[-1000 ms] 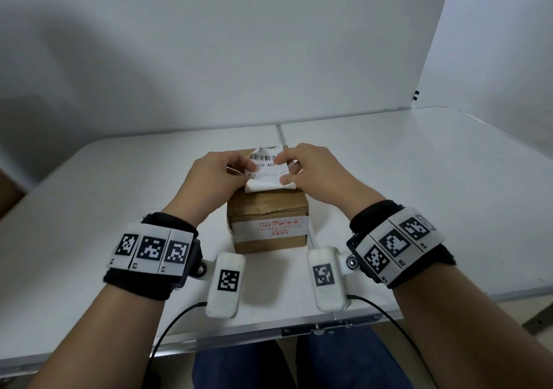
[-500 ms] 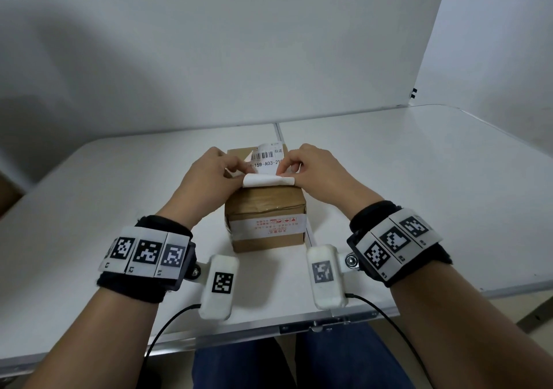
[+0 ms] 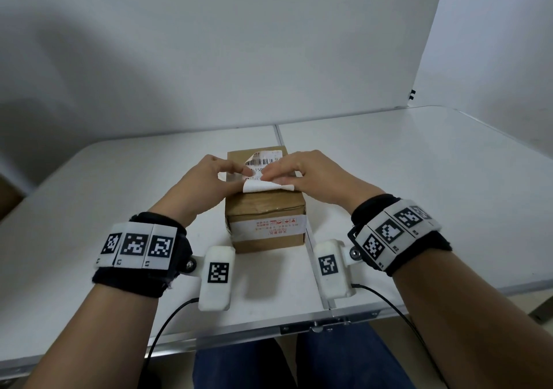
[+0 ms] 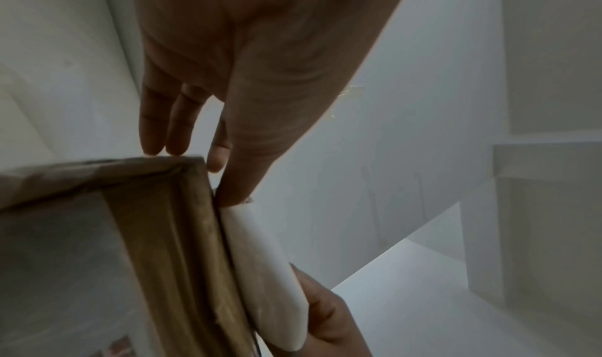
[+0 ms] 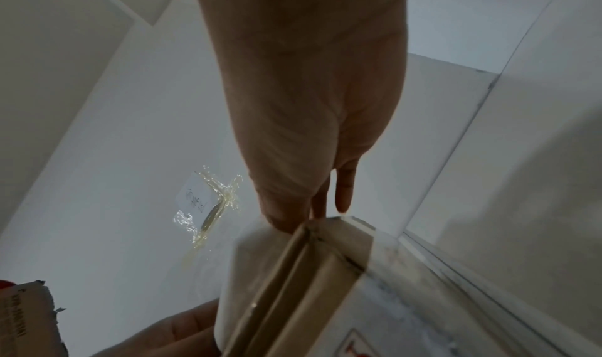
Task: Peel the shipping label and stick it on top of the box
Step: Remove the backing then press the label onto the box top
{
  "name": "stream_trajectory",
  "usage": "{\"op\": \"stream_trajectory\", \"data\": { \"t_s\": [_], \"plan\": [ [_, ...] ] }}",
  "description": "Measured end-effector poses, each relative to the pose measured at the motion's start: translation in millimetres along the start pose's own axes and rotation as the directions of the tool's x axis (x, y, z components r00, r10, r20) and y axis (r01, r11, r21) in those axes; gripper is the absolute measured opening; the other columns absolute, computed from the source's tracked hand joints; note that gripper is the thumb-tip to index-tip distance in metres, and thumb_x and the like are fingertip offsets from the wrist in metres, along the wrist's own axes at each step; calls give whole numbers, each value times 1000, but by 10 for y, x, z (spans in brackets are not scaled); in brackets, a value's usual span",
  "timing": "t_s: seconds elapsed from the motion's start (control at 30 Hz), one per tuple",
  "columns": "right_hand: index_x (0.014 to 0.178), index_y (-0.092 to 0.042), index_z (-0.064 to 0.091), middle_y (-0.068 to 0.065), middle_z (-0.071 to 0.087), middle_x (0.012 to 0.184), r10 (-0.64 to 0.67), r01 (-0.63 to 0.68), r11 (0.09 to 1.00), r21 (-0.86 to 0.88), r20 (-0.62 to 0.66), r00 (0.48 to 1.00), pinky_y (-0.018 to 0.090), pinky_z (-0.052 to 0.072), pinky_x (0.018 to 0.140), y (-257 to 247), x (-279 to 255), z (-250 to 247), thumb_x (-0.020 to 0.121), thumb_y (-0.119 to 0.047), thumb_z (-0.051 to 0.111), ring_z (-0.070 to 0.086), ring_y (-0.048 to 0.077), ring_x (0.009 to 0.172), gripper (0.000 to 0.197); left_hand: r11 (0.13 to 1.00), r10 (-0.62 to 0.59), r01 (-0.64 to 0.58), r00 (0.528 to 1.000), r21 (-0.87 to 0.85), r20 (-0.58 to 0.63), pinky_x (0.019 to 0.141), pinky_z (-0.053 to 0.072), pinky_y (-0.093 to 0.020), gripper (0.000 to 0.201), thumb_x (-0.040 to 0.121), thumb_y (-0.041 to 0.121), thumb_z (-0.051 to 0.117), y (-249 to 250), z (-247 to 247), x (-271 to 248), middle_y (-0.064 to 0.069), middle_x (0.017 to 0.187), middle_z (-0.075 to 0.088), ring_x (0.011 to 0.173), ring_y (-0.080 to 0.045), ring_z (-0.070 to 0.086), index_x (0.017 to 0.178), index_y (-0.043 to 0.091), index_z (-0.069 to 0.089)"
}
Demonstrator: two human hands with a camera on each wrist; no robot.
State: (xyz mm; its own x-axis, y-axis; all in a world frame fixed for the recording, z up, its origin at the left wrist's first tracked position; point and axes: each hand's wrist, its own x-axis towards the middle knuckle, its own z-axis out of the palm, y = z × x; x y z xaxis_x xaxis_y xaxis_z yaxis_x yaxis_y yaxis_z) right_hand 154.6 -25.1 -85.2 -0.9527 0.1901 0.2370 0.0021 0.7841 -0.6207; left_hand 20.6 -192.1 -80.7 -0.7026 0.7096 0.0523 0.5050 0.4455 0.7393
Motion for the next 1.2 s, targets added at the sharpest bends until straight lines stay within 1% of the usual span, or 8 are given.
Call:
{"op": "stream_trajectory", "data": {
  "t_s": [0.13, 0.23, 0.37, 0.53, 0.67, 0.83, 1.07, 1.2],
  "plan": [
    [117, -30, 70, -8, 67, 125, -5, 7, 999, -48, 34, 999, 26, 42, 100, 71, 30, 23, 93, -24, 60, 56, 10, 119, 26, 1000, 13, -13, 1000, 10, -7, 66, 39, -21, 19, 82, 40, 71, 1, 8, 5, 6, 118, 50, 97, -13, 53, 100, 36, 72],
    [119, -34, 68, -9, 65, 126, 0, 3, 997, -71, 46, 999, 28, 42, 99, 86, 73, 39, 95, -27, 56, 55, 11, 119, 27, 1000, 9, -9, 1000, 17, -2, 65, 38, -21, 19, 82, 41, 71, 2, 6, 1, 6, 118, 50, 100, -15, 54, 100, 36, 72],
    [127, -36, 61, -7, 59, 136, 3, 8, 994, -111, 102, 995, 32, 42, 101, 88, 114, 40, 97, -17, 50, 53, 15, 122, 37, 999, 7, -8, 1000, 37, 23, 66, 38, -21, 17, 82, 42, 70, 13, -1, 8, 5, 117, 50, 97, -14, 53, 98, 36, 70],
    [142, -33, 46, -10, 42, 151, 42, 1, 972, -233, 178, 983, 23, 28, 101, 124, 184, 23, 101, -15, 40, 44, 17, 134, 45, 999, 3, -4, 1000, 35, 23, 63, 37, -22, 13, 86, 36, 69, -10, 12, 39, 5, 117, 50, 94, -14, 54, 98, 36, 69],
    [145, -33, 40, -10, 36, 155, 71, -6, 939, -344, 176, 982, 34, 18, 113, 110, 211, 11, 104, -21, 33, 38, 20, 139, 43, 1000, 7, -7, 1000, 25, 20, 64, 38, -22, 17, 85, 36, 70, -18, 22, 45, 5, 119, 50, 96, -15, 54, 102, 34, 70],
    [147, -30, 36, -11, 31, 157, 103, -49, 917, -396, 117, 988, 41, 6, 121, 141, 166, 8, 105, -27, 25, 25, 9, 145, 43, 1000, 17, -17, 1000, -14, 13, 64, 38, -20, 16, 87, 34, 67, -20, 52, 36, 7, 119, 49, 99, -15, 55, 102, 36, 70],
    [147, -24, 38, -8, 36, 155, 126, -122, 896, -427, -20, 992, 42, 17, 119, 192, 129, 82, 105, -29, 24, 27, 9, 145, 45, 999, 23, -22, 1000, -37, 19, 66, 39, -20, 14, 89, 35, 65, -33, 73, 11, 8, 119, 49, 100, -17, 56, 101, 40, 69],
    [137, -16, 50, 0, 52, 143, 126, -130, 851, -509, -42, 991, 38, 37, 105, 105, 95, 64, 104, -23, 29, 43, 18, 134, 40, 999, 27, -26, 999, -38, 20, 68, 38, -18, 12, 88, 37, 65, -36, 64, 1, 8, 120, 49, 99, -16, 57, 98, 43, 68]
  ]
}}
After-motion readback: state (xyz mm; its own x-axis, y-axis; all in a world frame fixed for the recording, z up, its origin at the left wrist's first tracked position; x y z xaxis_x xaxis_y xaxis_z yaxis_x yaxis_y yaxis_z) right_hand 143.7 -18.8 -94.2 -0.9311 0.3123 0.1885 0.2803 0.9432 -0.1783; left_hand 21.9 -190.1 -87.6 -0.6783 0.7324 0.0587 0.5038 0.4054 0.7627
